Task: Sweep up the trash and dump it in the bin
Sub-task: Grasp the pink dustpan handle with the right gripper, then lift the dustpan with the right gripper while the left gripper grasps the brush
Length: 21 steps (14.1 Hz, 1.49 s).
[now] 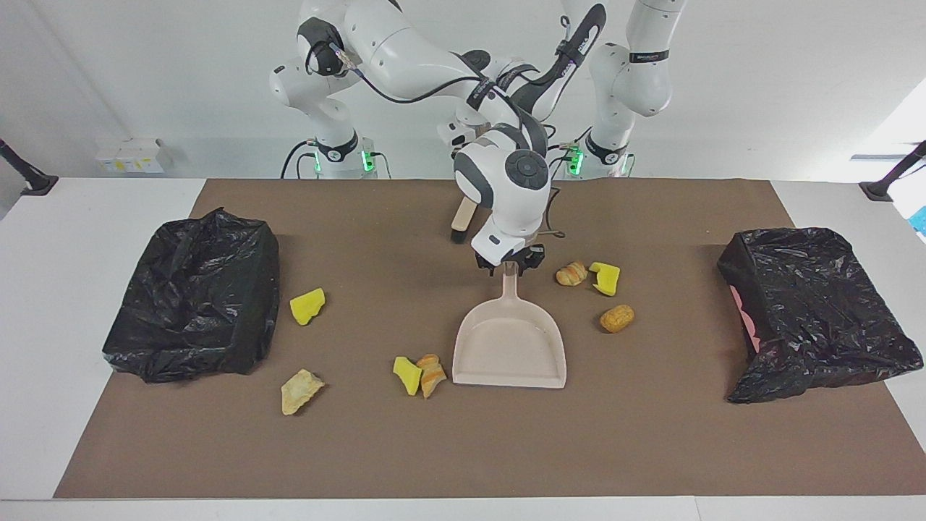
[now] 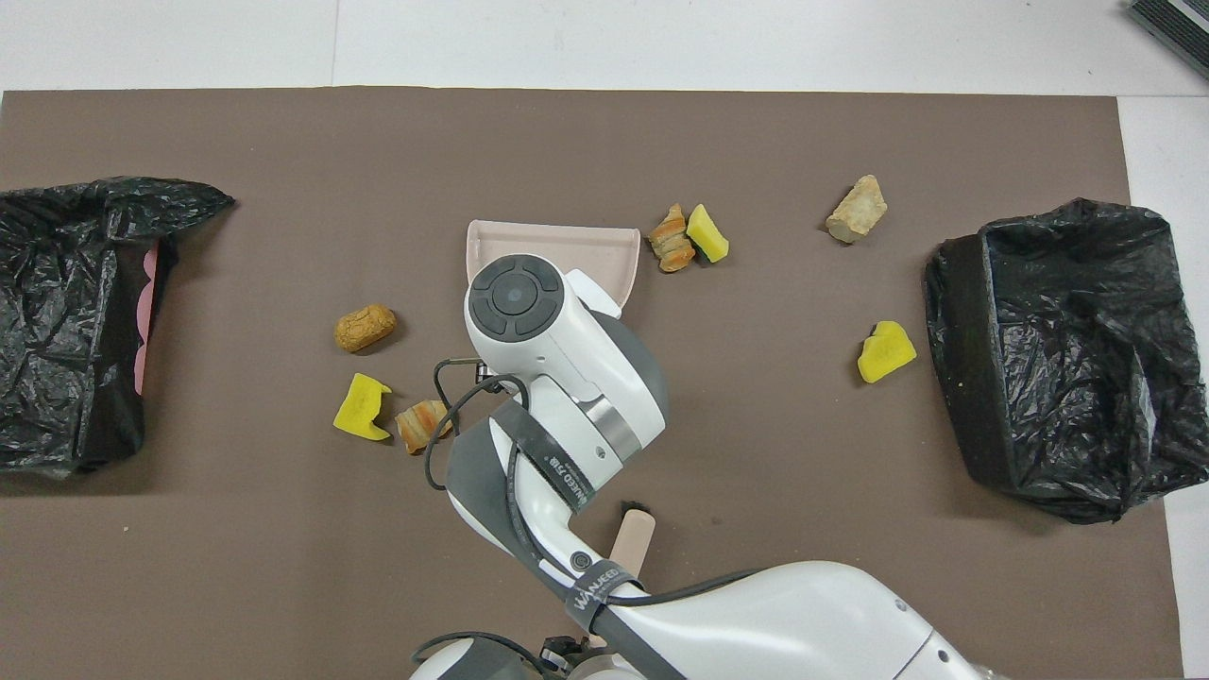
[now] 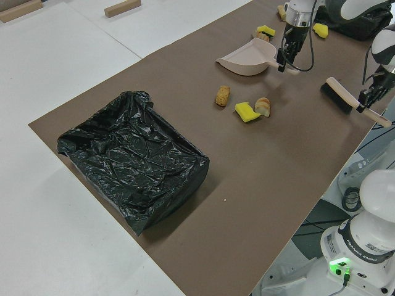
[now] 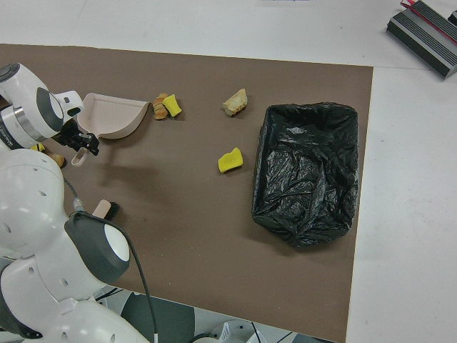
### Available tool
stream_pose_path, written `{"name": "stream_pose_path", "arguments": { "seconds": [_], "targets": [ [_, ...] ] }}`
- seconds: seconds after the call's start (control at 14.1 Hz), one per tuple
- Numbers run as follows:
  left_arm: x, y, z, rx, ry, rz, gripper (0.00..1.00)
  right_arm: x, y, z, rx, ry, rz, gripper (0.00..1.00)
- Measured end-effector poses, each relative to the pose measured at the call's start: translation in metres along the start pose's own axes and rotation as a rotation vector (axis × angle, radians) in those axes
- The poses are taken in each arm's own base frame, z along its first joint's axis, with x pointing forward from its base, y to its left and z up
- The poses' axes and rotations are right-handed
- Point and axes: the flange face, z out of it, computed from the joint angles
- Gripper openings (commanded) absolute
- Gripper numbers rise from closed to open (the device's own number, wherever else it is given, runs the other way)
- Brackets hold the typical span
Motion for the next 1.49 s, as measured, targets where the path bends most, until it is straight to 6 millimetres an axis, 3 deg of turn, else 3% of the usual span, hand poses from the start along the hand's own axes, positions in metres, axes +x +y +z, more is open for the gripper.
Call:
{"name": "stream_pose_path", "arguments": {
  "seconds": [0.21, 0.36, 0.43, 0.5, 0.57, 0.64, 0.85, 1.0, 1.14, 1.35, 1.49],
  "targets": [
    [0.007, -0.017, -0.004, 0.009, -0.014, -0.052, 0.00, -0.003, 0.000, 0.001, 0.008, -0.013, 0.005, 0.46],
    [0.013, -0.037, -0.005, 0.007, -0.015, -0.093, 0.00, -0.004, 0.001, 0.000, 0.009, -0.015, 0.006, 0.38],
    [0.014, -0.046, -0.005, 0.006, -0.015, -0.109, 0.00, -0.004, 0.001, 0.000, 0.010, -0.016, 0.006, 0.31],
    [0.013, -0.054, -0.005, 0.005, -0.015, -0.121, 0.00, -0.004, 0.002, 0.000, 0.009, -0.017, 0.007, 0.14],
    [0.011, -0.059, -0.005, 0.004, -0.015, -0.128, 0.00, -0.004, 0.002, 0.000, 0.009, -0.018, 0.007, 0.04],
    [0.009, -0.065, -0.003, 0.004, -0.016, -0.137, 0.00, -0.005, 0.001, 0.000, 0.009, -0.018, 0.005, 0.00],
    [0.007, -0.084, 0.004, -0.001, -0.013, -0.160, 0.00, -0.008, 0.001, -0.004, 0.009, -0.014, -0.012, 0.00],
    [0.016, -0.106, 0.004, -0.008, -0.011, -0.168, 0.00, -0.011, 0.007, -0.023, 0.005, -0.014, -0.089, 0.00],
    [0.025, -0.126, 0.002, -0.013, -0.009, -0.186, 0.00, -0.005, 0.031, -0.054, 0.008, -0.008, -0.182, 0.00],
    [0.036, -0.151, -0.001, -0.021, -0.006, -0.215, 0.00, 0.014, 0.094, -0.105, 0.013, -0.003, -0.319, 0.00],
    [0.042, -0.167, -0.004, -0.027, 0.000, -0.230, 0.00, 0.021, 0.126, -0.122, 0.002, -0.006, -0.426, 0.00]
  ]
}}
